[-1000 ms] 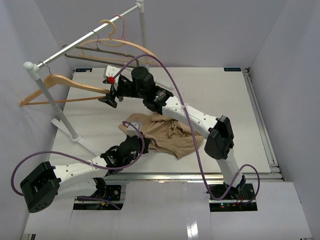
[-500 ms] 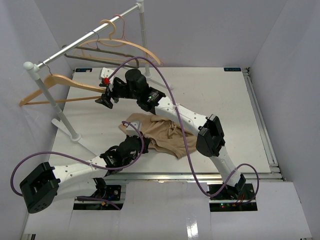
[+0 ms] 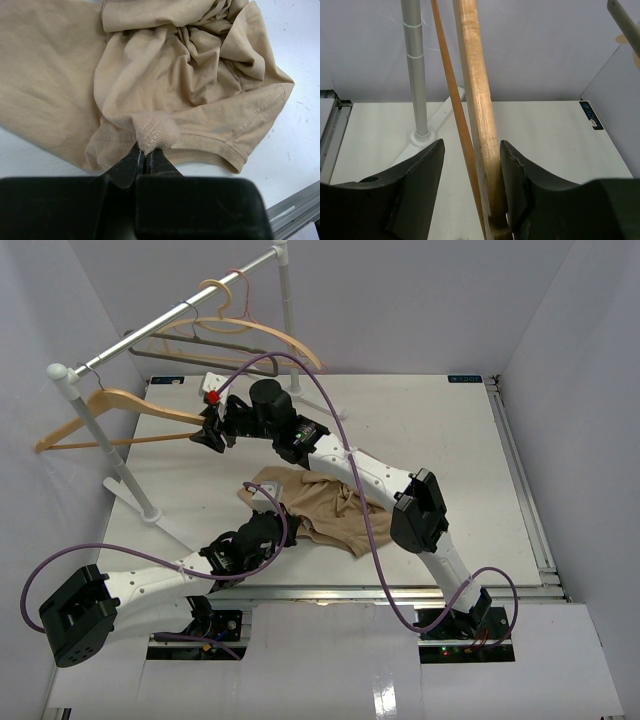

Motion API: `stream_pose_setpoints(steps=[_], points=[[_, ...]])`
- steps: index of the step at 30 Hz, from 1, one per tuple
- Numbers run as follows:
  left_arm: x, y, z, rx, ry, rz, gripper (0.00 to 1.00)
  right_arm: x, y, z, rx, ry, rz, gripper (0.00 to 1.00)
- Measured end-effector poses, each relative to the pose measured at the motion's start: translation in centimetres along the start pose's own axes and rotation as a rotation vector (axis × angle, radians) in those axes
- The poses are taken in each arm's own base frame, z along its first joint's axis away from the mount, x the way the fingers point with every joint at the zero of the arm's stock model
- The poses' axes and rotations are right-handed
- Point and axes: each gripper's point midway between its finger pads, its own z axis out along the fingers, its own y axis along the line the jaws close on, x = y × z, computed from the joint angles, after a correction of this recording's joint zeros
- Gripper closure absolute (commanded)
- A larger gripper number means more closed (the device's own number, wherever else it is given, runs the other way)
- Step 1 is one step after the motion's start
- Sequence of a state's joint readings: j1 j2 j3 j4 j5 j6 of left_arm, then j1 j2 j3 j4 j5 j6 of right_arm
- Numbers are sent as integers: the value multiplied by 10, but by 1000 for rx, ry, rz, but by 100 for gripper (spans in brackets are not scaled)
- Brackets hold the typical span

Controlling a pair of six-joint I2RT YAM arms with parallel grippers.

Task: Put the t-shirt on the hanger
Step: Pick up the hanger from the clothesline.

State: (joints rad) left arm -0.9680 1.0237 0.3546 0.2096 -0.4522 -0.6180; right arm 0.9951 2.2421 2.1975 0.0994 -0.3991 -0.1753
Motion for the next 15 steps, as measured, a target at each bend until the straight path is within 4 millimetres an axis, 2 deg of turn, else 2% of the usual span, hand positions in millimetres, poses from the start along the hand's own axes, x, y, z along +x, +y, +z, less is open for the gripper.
stream_pose_setpoints(steps=[4,7,8,11,15], points=[[0,0,0,0,0,0,100,-2,0,0,1,-9,11,58],[0,0,0,0,0,0,100,-2,0,0,3,-9,18,83],[0,0,0,0,0,0,100,-2,1,0,-1,-9,20,86],[0,1,0,-2,2,1,100,-1,-1,0,11,-5,25,91],[0,1,-1,-1,1,1,100,-1,-3,0,26,-2,27,92]])
